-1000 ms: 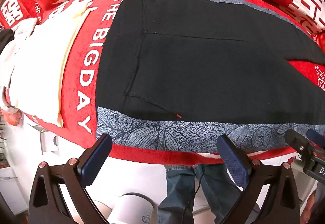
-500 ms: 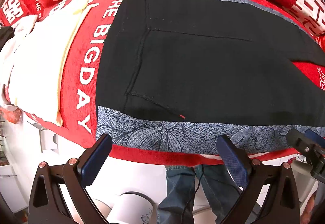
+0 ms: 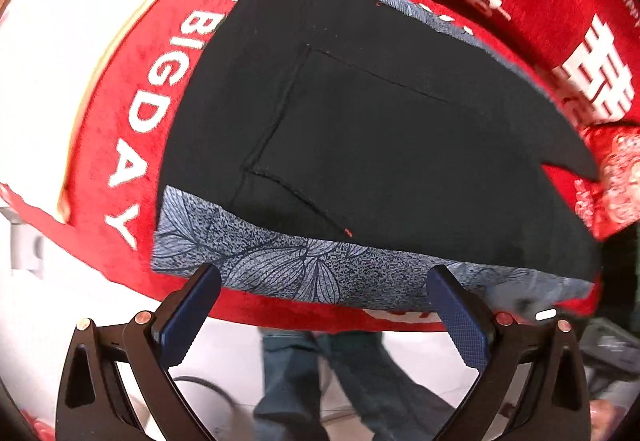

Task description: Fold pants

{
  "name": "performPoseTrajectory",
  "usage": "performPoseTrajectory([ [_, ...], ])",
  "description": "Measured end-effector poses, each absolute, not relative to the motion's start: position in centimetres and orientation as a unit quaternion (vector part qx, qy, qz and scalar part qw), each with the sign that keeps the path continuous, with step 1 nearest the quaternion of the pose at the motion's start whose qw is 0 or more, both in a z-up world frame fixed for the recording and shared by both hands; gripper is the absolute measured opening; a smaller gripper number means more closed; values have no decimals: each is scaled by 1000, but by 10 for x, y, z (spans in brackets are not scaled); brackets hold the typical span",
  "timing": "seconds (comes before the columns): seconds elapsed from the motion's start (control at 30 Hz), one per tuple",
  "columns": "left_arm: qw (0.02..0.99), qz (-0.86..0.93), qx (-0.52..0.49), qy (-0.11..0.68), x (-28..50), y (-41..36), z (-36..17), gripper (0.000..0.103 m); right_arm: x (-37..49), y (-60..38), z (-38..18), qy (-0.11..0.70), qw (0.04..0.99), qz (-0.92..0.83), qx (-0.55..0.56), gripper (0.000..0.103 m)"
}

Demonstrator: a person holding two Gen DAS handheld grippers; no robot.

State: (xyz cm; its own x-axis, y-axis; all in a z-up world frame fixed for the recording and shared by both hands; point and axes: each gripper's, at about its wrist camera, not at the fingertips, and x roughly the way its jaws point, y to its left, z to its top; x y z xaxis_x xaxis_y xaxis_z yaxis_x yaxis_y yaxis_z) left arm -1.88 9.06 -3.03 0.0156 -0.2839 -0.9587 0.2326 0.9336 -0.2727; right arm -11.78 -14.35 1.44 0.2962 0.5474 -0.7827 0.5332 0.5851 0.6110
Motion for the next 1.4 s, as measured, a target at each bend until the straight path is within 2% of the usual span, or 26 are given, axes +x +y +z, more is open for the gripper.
performPoseTrajectory([
  [0.2, 696, -197, -69, 688, -27, 110, -51, 103, -133, -118, -38, 589, 627, 37, 508, 65],
  [0.4, 683, -200, -100, 695, -37, 123, -68, 103, -136, -120, -55, 541, 628, 38, 557, 64],
  [0.5, 677, -198, -117, 699, -39, 127, -73, 103, -141, -117, -63, 527, 609, 32, 593, 55],
  [0.77, 670, -194, -149, 701, -33, 135, -79, 103, -138, -113, -68, 516, 598, 35, 612, 53],
  [0.8, 668, -196, -149, 702, -33, 134, -81, 103, -134, -114, -68, 510, 594, 41, 620, 46],
  [0.83, 666, -197, -149, 704, -33, 134, -81, 103, -133, -117, -68, 502, 592, 48, 629, 17],
  [0.87, 663, -199, -150, 706, -33, 134, -82, 103, -129, -118, -64, 489, 588, 62, 642, 7],
  [1.1, 644, -198, -271, 688, -21, 127, -83, 103, -121, -121, -17, 473, 618, 112, 618, 7],
  [1.13, 646, -197, -278, 683, -19, 125, -83, 98, -122, -125, -16, 472, 620, 115, 616, 7],
  [1.2, 656, -214, -269, 672, -14, 115, -81, 46, -124, -127, -16, 480, 622, 122, 607, 11],
  [1.23, 649, -238, -267, 672, -12, 109, -83, 39, -125, -127, -18, 488, 623, 118, 600, 12],
  [1.27, 651, -241, -259, 672, -12, 107, -82, 38, -128, -130, -21, 497, 624, 109, 593, 16],
  [1.3, 657, -245, -249, 668, -11, 104, -80, 38, -131, -132, -24, 503, 623, 103, 590, 18],
  [1.37, 660, -260, -224, 669, -10, 100, -76, 38, -152, -143, -33, 507, 622, 76, 592, 32],
  [1.4, 657, -264, -222, 670, -8, 100, -74, 38, -166, -151, -38, 500, 621, 62, 600, 34],
])
